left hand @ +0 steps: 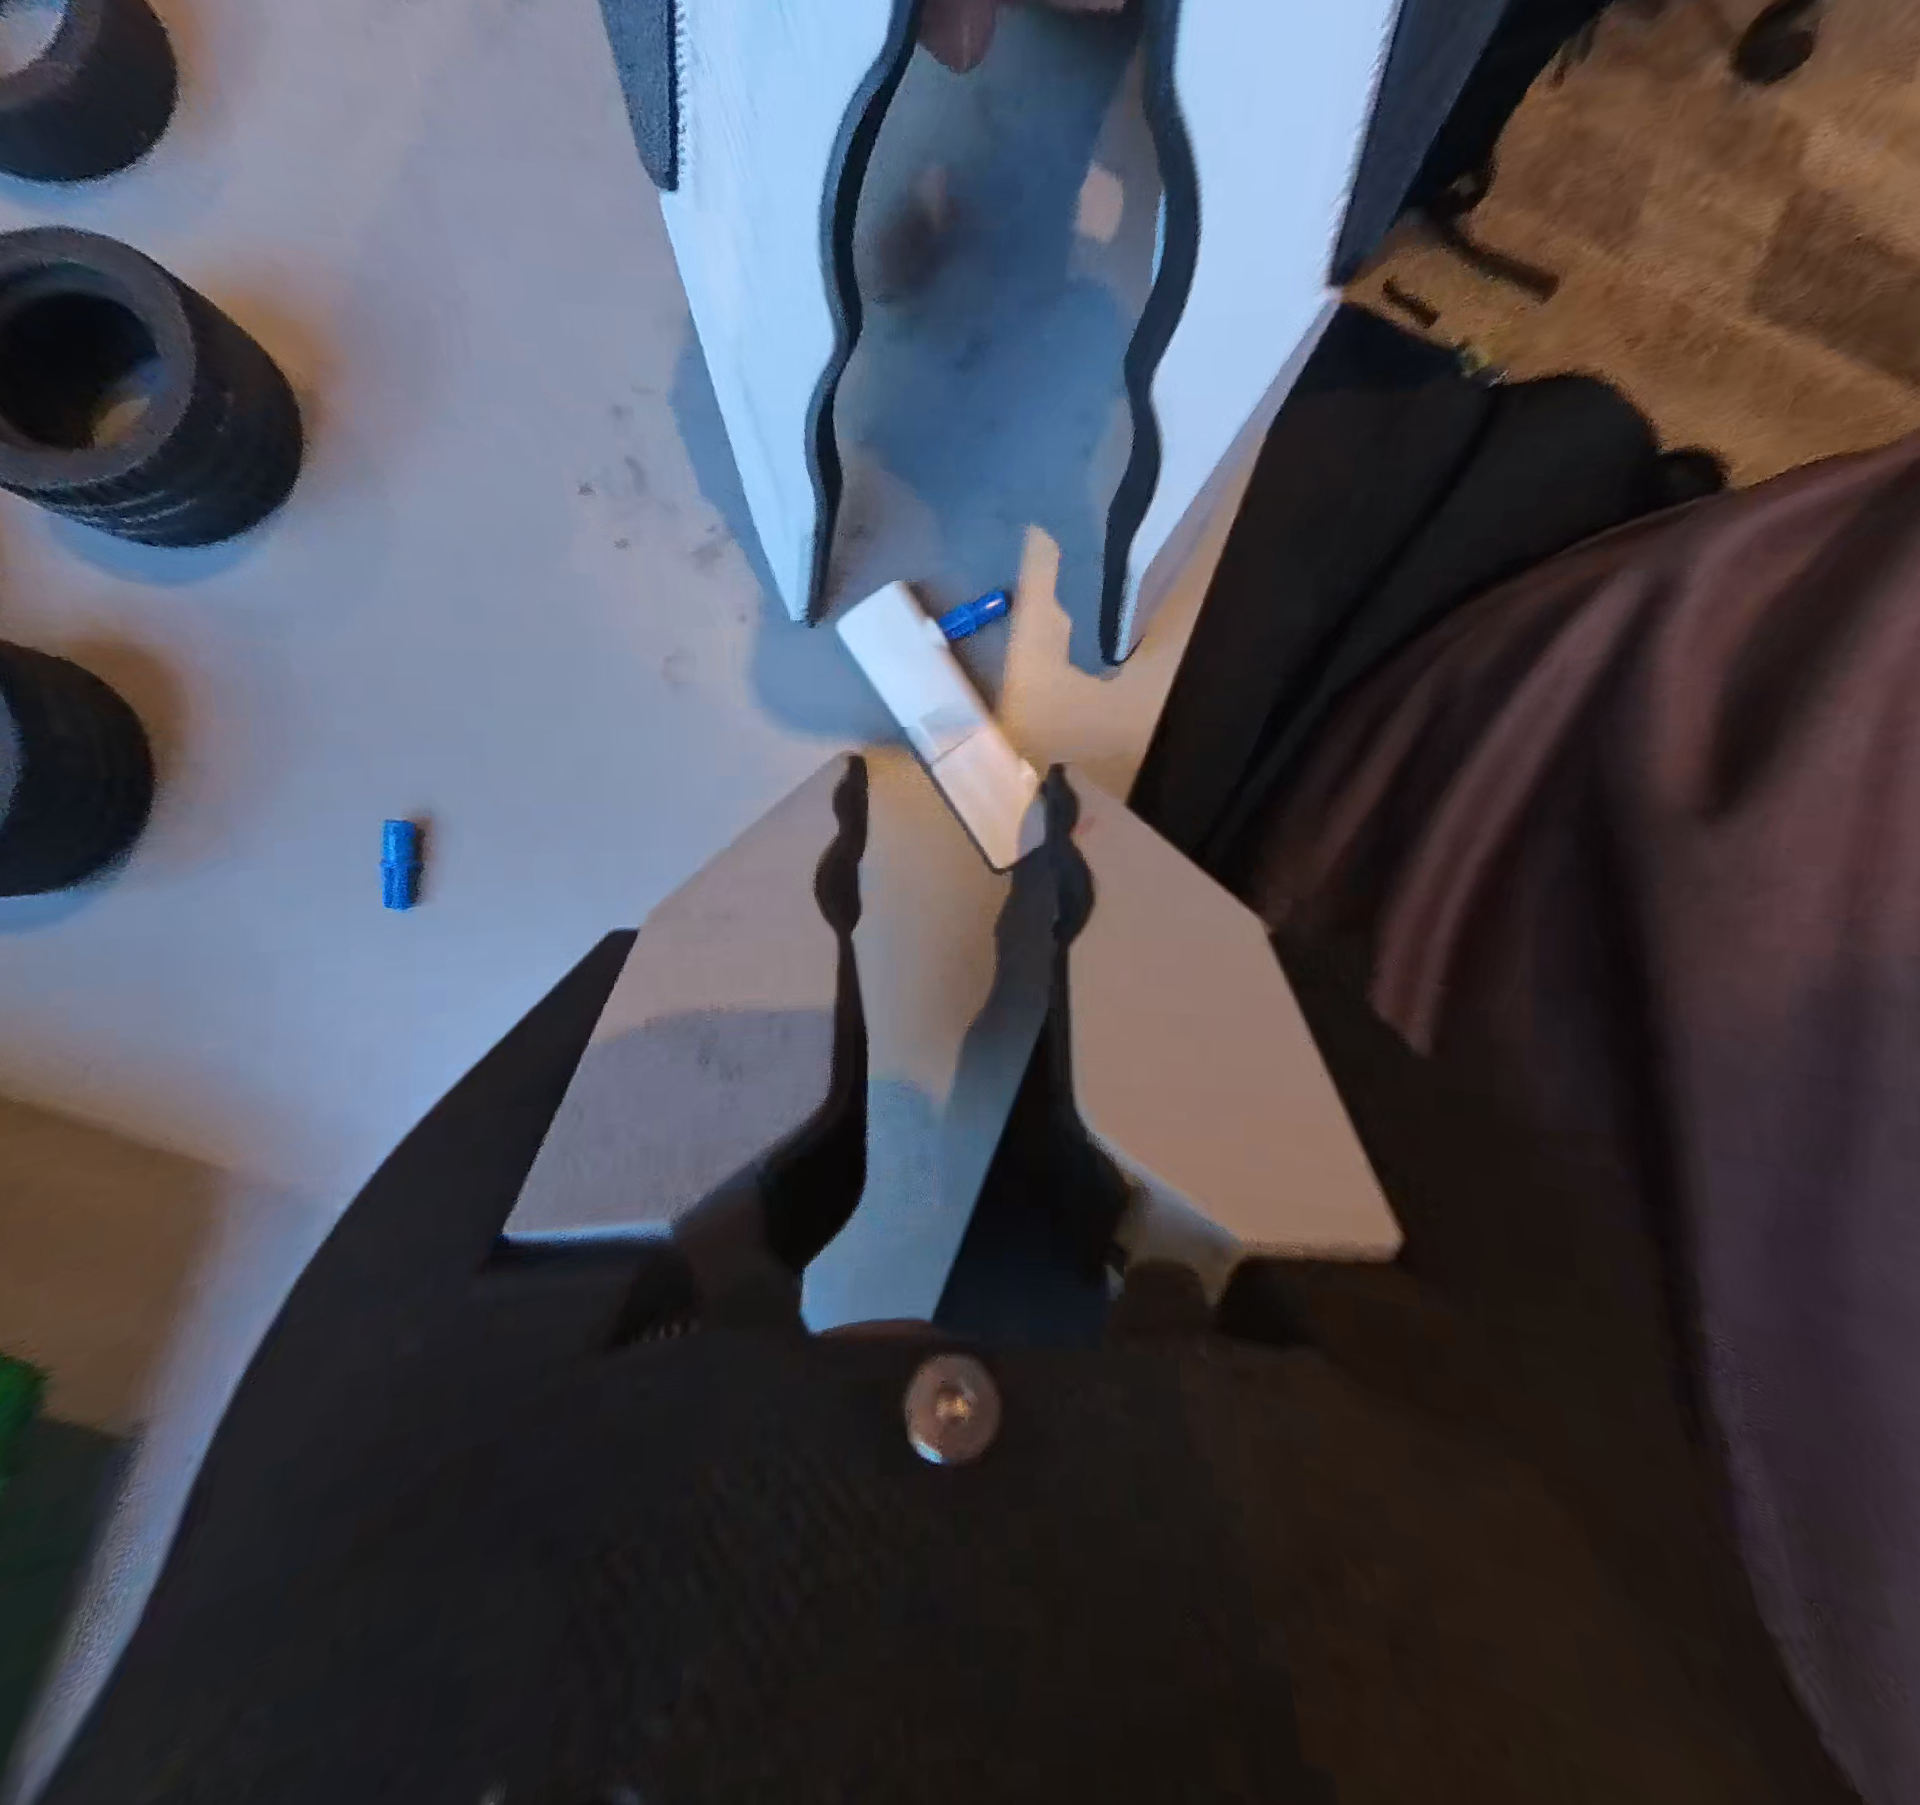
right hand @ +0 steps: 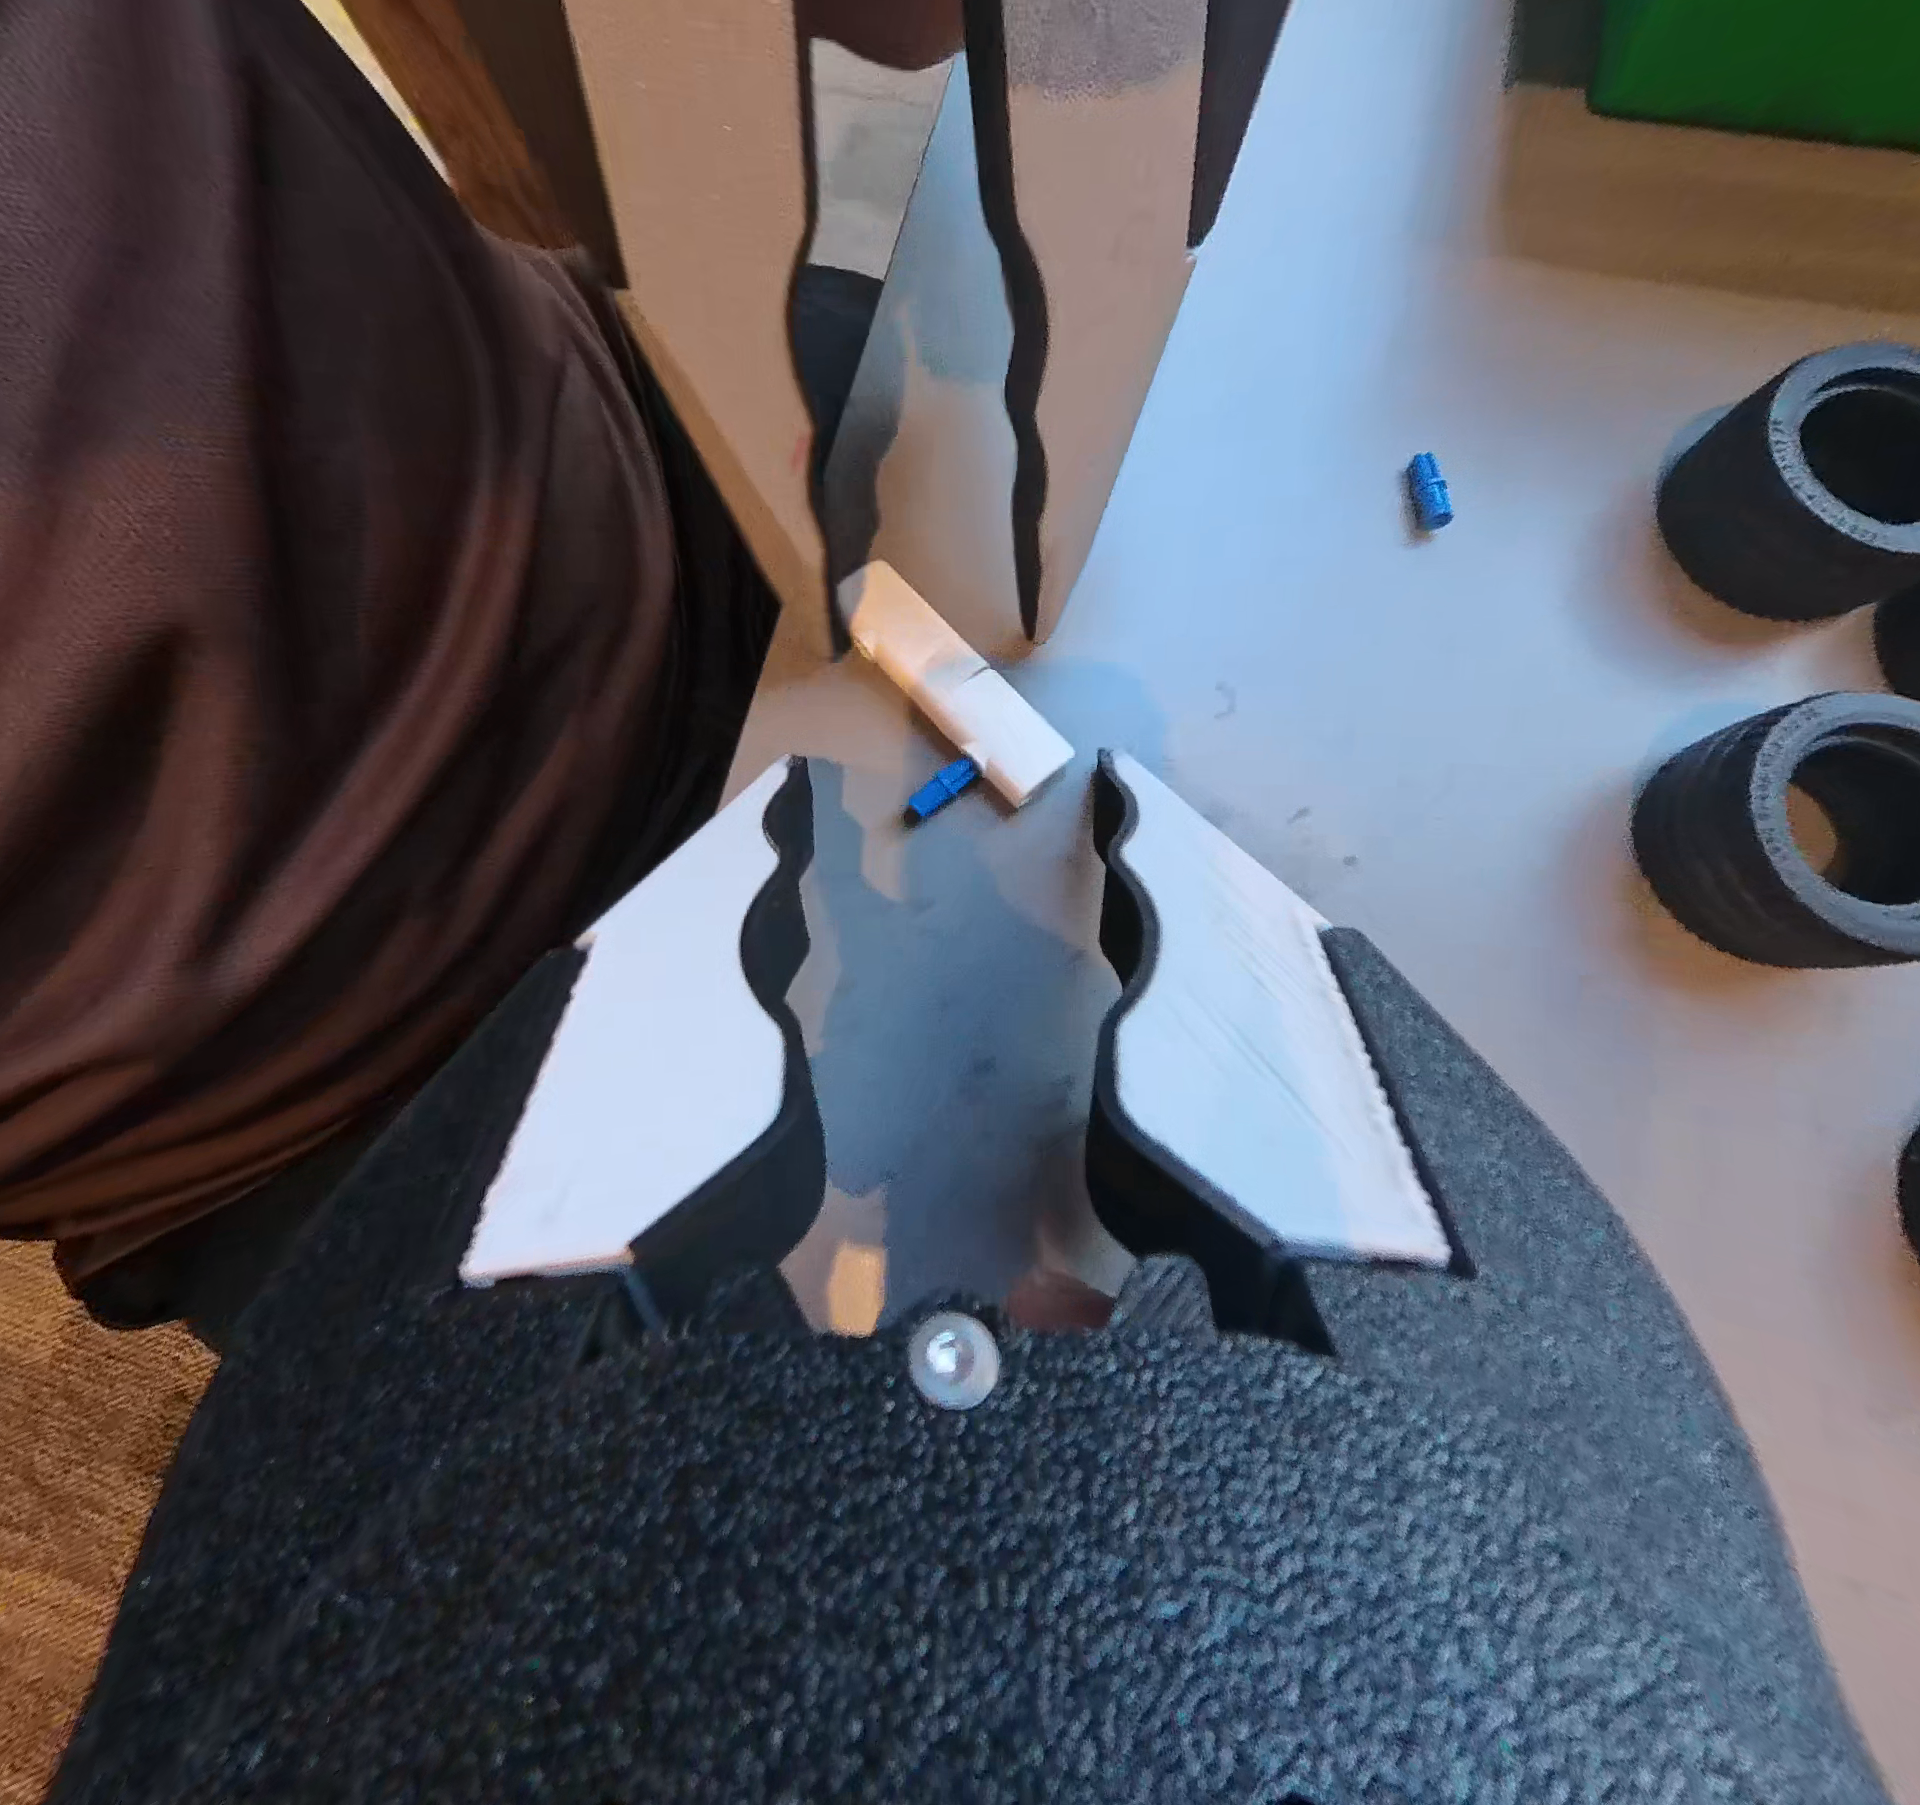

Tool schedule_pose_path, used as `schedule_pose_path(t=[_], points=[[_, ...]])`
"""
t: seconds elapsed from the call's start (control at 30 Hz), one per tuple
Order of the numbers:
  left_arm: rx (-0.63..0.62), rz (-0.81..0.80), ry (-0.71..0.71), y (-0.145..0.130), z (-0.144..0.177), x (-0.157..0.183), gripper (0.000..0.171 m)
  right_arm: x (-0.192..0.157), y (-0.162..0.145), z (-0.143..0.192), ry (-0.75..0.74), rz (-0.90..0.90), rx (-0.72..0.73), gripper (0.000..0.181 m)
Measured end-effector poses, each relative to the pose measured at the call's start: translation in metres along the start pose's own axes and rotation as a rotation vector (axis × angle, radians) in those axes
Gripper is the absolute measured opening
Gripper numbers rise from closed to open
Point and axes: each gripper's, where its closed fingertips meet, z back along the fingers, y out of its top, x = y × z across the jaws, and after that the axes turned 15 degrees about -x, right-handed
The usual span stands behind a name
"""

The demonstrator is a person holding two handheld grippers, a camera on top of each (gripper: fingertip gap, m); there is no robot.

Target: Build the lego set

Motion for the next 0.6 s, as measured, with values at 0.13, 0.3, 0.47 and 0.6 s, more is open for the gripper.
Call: schedule_pose_path(t=[0.13,0.3,0.47,0.6], points=[[-0.02,-0.071,0.015,-0.0008,-0.0003,-0.0061,0.019,-0.0045,-0.0024,0.0013,-0.028,0.011,-0.001,0.049],[-0.026,-0.127,-0.036,0.0008,-0.0001,-0.0046,0.023,-0.0046,-0.0025,0.0015,-0.051,-0.036,0.002,0.046],[-0.001,-0.173,0.002,0.0029,-0.0018,-0.007,0.018,0.0,0.003,0.0038,-0.103,-0.069,0.034,0.037],[0.021,-0.18,-0.012,0.004,-0.0022,-0.0065,0.015,0.0018,0.0042,0.0001,-0.103,-0.096,0.021,0.037]])
